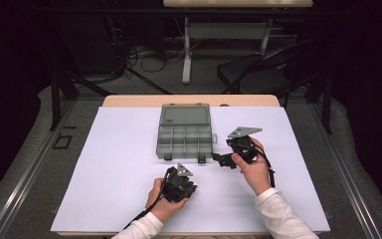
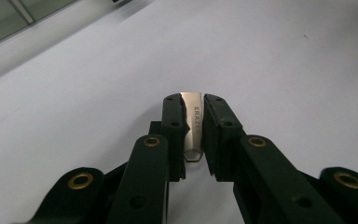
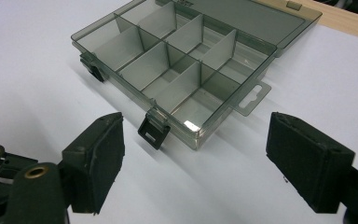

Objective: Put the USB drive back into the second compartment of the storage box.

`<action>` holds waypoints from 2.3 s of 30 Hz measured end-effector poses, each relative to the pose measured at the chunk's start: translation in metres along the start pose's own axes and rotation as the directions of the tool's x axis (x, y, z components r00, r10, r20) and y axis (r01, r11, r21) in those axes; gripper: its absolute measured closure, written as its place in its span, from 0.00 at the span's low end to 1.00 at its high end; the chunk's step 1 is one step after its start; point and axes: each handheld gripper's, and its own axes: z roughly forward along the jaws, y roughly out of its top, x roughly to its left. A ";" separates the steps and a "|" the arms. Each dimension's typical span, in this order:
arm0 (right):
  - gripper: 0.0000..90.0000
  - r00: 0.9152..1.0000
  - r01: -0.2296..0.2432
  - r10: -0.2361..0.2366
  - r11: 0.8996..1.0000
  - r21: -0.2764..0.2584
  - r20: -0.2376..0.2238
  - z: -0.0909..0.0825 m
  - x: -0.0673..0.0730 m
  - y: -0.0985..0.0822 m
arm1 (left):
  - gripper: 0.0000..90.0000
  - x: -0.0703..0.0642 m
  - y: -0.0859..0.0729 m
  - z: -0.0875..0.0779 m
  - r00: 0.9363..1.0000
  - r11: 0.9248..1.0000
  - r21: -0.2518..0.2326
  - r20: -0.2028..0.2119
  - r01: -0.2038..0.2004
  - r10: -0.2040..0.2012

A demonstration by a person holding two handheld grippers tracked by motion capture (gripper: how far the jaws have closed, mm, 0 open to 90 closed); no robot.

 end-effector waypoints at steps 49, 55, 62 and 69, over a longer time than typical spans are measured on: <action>0.21 1.000 -0.011 0.011 1.000 0.005 0.007 -0.001 -0.003 -0.002 | 0.87 0.064 0.065 -0.029 0.995 0.994 -0.064 -0.051 0.087 -0.090; 0.21 1.000 -0.009 0.009 1.000 0.003 0.010 0.000 -0.003 -0.003 | 0.87 0.073 0.081 -0.036 0.993 0.994 -0.077 -0.075 0.083 -0.089; 0.21 1.000 -0.017 0.017 1.000 0.000 0.007 0.000 -0.004 -0.003 | 0.87 0.083 0.095 -0.039 0.991 0.993 -0.070 -0.093 0.093 -0.099; 0.21 1.000 -0.020 0.020 1.000 0.001 0.008 0.000 -0.005 -0.003 | 0.87 0.090 0.104 -0.037 0.989 0.994 -0.059 -0.110 0.095 -0.101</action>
